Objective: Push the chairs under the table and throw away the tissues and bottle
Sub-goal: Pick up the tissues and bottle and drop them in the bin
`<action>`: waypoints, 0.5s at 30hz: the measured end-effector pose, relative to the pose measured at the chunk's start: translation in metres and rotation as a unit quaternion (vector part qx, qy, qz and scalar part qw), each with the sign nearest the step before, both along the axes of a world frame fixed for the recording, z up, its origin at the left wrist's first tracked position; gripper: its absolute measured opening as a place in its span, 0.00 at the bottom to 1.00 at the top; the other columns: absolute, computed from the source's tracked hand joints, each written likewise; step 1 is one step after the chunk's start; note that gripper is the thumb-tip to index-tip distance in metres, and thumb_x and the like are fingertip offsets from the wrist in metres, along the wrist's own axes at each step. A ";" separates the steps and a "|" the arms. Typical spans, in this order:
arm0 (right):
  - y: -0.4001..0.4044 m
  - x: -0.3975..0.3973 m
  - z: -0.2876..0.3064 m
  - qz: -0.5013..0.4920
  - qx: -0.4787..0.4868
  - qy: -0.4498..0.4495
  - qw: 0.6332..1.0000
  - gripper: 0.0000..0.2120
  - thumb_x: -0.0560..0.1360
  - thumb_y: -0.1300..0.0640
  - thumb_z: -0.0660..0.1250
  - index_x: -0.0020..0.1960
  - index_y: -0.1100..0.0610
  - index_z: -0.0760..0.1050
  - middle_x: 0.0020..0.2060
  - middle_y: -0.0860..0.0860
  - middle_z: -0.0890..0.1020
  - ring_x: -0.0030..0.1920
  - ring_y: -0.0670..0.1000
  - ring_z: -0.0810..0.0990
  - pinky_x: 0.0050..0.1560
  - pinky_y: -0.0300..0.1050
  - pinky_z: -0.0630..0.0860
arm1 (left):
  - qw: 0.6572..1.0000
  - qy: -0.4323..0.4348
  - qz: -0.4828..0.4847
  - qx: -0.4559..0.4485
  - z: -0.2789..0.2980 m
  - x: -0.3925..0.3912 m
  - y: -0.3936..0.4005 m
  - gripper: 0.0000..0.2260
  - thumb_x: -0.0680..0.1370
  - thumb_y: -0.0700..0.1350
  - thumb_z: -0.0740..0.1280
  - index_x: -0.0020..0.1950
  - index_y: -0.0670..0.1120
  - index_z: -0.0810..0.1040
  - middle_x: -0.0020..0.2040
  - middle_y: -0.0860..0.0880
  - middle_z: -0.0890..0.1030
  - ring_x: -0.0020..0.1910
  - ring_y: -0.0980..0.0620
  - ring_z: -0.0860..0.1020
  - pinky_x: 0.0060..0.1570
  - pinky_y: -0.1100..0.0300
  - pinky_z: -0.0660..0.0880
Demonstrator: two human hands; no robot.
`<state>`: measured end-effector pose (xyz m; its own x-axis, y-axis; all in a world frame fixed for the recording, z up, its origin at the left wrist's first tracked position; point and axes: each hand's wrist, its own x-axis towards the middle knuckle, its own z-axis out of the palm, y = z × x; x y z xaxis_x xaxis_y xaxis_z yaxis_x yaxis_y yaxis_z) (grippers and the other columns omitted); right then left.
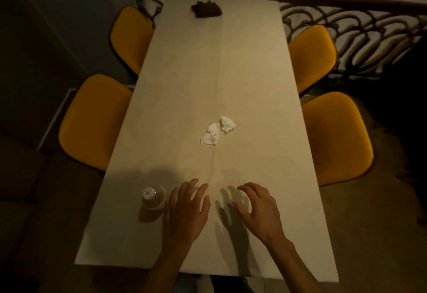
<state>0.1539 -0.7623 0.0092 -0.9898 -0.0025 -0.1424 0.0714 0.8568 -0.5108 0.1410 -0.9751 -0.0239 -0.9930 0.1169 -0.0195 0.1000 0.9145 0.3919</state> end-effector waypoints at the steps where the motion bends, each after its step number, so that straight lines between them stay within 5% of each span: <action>1: 0.004 -0.010 -0.005 0.015 0.002 0.002 1.000 0.21 0.77 0.38 0.62 0.66 0.45 0.75 0.65 0.46 0.77 0.66 0.49 0.73 0.64 0.50 0.72 | 1.000 0.005 0.008 -0.003 -0.005 -0.005 0.003 0.16 0.80 0.54 0.57 0.65 0.53 0.75 0.68 0.49 0.74 0.67 0.46 0.71 0.67 0.42 0.65; 8: 0.006 -0.076 -0.039 0.048 -0.057 0.009 0.997 0.17 0.78 0.44 0.66 0.64 0.48 0.75 0.62 0.47 0.78 0.62 0.49 0.73 0.63 0.46 0.71 | 0.998 -0.007 0.048 -0.027 -0.038 -0.063 0.015 0.19 0.80 0.53 0.55 0.69 0.54 0.72 0.72 0.48 0.72 0.71 0.46 0.69 0.70 0.42 0.61; 12: -0.013 -0.122 -0.064 0.042 -0.084 0.001 0.996 0.16 0.79 0.48 0.68 0.64 0.51 0.76 0.61 0.48 0.77 0.60 0.46 0.71 0.59 0.28 0.60 | 0.995 -0.048 0.052 -0.072 -0.073 -0.094 0.011 0.21 0.81 0.56 0.51 0.75 0.57 0.64 0.77 0.49 0.65 0.75 0.47 0.63 0.72 0.41 0.56; 15: -0.032 -0.155 -0.081 0.019 -0.122 0.008 0.992 0.16 0.78 0.49 0.69 0.64 0.53 0.76 0.59 0.49 0.77 0.59 0.46 0.73 0.59 0.30 0.66 | 0.990 -0.086 0.071 -0.088 -0.107 -0.107 0.008 0.23 0.82 0.57 0.50 0.76 0.58 0.61 0.79 0.50 0.61 0.77 0.47 0.60 0.73 0.38 0.53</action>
<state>-0.0008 -0.7940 -0.0718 -0.9905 -0.0716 -0.1174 0.0322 0.7093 -0.7041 0.0343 -0.9666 -0.1308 -0.9792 -0.0444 -0.1981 -0.0895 0.9703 0.2248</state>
